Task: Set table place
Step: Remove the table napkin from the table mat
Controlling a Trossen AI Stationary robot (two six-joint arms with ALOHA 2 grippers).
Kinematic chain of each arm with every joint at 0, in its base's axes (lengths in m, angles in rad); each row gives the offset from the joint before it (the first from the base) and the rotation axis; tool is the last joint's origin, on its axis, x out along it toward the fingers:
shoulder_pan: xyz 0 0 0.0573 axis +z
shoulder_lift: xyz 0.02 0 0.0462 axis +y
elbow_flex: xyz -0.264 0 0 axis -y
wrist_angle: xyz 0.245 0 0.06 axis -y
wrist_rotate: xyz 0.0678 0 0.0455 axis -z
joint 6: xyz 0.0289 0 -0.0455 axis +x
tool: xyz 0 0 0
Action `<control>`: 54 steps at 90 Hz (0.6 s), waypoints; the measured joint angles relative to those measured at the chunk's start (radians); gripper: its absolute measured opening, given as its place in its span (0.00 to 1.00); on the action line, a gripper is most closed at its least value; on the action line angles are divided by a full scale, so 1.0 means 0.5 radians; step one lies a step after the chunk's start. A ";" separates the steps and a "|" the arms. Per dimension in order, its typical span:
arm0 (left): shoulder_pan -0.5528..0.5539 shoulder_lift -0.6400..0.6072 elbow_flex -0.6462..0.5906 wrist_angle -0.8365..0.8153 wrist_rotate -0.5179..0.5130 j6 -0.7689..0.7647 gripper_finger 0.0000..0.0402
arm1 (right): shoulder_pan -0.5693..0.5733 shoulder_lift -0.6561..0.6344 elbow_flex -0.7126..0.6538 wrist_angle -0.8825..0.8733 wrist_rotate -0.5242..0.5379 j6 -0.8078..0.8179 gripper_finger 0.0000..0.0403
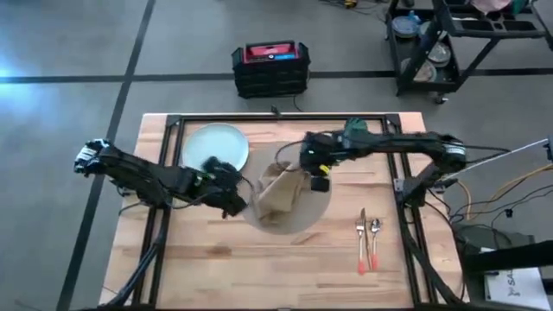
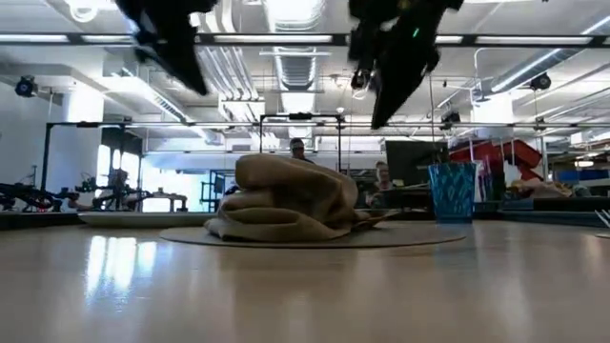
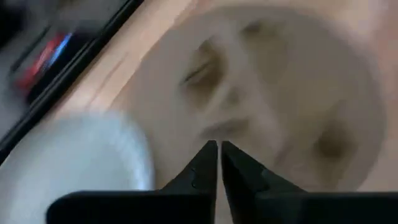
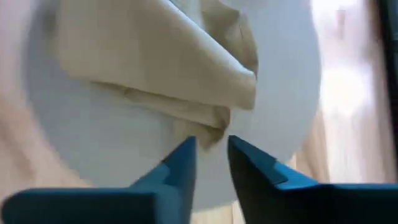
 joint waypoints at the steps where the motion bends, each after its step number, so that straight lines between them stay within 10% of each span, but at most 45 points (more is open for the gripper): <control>1: 0.003 0.020 -0.015 0.079 0.002 0.051 0.07 | 0.008 -0.014 0.000 -0.018 0.003 0.014 0.30; 22: 0.259 0.313 0.088 0.388 0.024 0.142 0.41 | 0.139 -0.376 -0.010 -0.456 0.034 0.413 0.52; 54: 0.643 0.664 0.337 0.206 0.835 -0.033 0.84 | 0.158 -0.627 -0.111 -0.525 0.118 0.560 0.58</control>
